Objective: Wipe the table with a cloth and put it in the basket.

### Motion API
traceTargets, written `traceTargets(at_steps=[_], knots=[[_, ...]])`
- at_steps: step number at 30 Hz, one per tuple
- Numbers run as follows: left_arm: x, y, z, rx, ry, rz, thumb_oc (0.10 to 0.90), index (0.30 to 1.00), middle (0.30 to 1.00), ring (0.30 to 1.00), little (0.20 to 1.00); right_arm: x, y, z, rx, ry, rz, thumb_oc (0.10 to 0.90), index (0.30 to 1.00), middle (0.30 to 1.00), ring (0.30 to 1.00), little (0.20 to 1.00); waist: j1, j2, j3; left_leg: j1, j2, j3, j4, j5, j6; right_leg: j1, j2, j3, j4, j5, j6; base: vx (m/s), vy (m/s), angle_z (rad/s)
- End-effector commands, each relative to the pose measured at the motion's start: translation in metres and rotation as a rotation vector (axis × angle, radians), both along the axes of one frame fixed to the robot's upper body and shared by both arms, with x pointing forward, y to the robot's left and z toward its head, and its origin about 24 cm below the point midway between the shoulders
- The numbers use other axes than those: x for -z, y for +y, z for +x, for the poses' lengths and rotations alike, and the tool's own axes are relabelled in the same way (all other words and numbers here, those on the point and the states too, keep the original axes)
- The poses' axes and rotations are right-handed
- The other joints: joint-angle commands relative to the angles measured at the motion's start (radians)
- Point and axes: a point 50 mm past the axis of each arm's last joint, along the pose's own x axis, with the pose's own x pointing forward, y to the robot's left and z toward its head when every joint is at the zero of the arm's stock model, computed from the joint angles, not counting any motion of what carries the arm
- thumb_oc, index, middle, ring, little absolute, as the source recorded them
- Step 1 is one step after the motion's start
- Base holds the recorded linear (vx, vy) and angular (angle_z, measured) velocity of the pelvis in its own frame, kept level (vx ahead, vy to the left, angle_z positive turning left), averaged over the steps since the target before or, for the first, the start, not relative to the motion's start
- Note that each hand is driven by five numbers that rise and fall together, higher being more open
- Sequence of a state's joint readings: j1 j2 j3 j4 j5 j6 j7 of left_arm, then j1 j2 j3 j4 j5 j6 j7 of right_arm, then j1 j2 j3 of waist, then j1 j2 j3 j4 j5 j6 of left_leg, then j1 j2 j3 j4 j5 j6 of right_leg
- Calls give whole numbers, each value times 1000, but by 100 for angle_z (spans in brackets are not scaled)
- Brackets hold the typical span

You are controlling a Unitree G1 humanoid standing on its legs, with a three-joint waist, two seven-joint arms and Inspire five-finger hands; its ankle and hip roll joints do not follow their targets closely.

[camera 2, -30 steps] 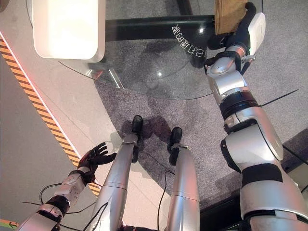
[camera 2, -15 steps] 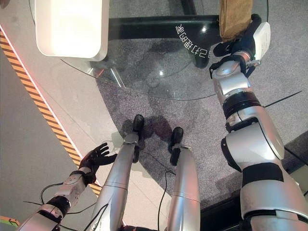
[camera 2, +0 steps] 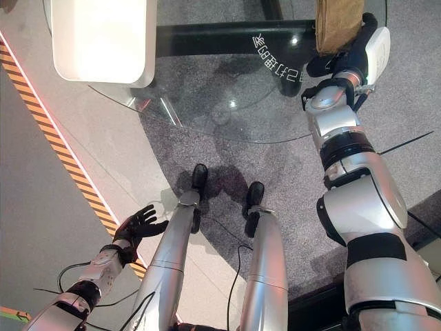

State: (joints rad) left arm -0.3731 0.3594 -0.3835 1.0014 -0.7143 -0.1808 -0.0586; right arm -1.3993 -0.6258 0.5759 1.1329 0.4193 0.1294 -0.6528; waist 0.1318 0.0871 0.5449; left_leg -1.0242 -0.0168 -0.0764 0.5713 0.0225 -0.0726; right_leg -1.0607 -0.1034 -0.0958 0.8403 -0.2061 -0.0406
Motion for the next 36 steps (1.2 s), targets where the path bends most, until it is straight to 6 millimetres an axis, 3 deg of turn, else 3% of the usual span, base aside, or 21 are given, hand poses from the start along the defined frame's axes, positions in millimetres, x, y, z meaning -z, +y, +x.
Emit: traceTargets(at_steps=[1,36], knots=[[18,4,-22,-32,60,-12,800,900,900,900,900,-63,-1,-15,-5,-194,-151,100,300,300,300,200,-7,56,-25,30,-20,76,72,-136,65,30,-10,-42,-107,57,15,0,0,0],[13,7,-18,-30,42,-12,800,900,900,900,900,-59,4,-12,-46,-170,-194,100,300,300,300,200,-8,52,-25,41,-16,77,38,-120,65,40,-7,-46,-141,74,20,0,0,0]])
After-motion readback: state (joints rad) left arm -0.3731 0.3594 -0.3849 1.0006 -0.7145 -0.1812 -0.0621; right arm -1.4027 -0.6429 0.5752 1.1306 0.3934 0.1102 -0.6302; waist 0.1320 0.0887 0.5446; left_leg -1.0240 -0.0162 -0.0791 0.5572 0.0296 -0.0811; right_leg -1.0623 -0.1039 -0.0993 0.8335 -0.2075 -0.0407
